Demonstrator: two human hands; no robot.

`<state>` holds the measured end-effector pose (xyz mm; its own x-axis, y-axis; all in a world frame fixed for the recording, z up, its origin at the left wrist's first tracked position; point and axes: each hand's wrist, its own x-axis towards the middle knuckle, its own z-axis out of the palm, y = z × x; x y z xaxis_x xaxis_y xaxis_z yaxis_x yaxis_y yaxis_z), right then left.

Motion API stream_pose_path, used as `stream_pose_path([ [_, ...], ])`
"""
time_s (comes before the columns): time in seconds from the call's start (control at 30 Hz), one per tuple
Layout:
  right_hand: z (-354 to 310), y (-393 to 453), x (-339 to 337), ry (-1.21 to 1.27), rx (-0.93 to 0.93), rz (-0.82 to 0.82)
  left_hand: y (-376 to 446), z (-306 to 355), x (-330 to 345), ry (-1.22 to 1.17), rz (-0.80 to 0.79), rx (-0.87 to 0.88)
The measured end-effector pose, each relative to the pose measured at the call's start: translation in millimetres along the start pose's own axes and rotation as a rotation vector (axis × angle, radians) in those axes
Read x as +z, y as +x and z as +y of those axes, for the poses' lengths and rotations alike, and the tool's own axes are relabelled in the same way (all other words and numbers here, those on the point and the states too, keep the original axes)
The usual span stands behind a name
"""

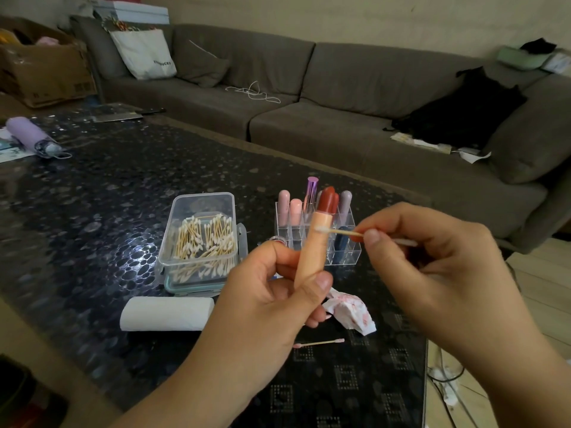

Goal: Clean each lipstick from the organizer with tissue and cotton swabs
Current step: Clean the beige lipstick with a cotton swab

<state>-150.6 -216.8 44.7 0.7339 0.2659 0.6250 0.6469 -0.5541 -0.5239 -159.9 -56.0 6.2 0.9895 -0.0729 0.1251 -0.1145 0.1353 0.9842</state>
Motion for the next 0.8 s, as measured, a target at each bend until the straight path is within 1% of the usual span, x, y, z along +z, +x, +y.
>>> stream_pose_path([
  [0.13, 0.6, -0.2, 0.1, -0.031, 0.005, 0.05, -0.3, 0.0, -0.5, 0.023, 0.044, 0.014],
  [0.37, 0.2, -0.8, 5.5, -0.034, -0.022, -0.019, -0.1, -6.2, -0.7, 0.103, 0.155, 0.061],
  [0.57, -0.7, 0.9, 1.3, -0.015, 0.001, 0.069, -0.3, -5.7, 0.6, 0.143, 0.189, 0.082],
  [0.8, 1.0, 0.1, 6.4, 0.0, -0.013, -0.029, -1.5, -5.8, 2.6, 0.175, 0.203, 0.092],
])
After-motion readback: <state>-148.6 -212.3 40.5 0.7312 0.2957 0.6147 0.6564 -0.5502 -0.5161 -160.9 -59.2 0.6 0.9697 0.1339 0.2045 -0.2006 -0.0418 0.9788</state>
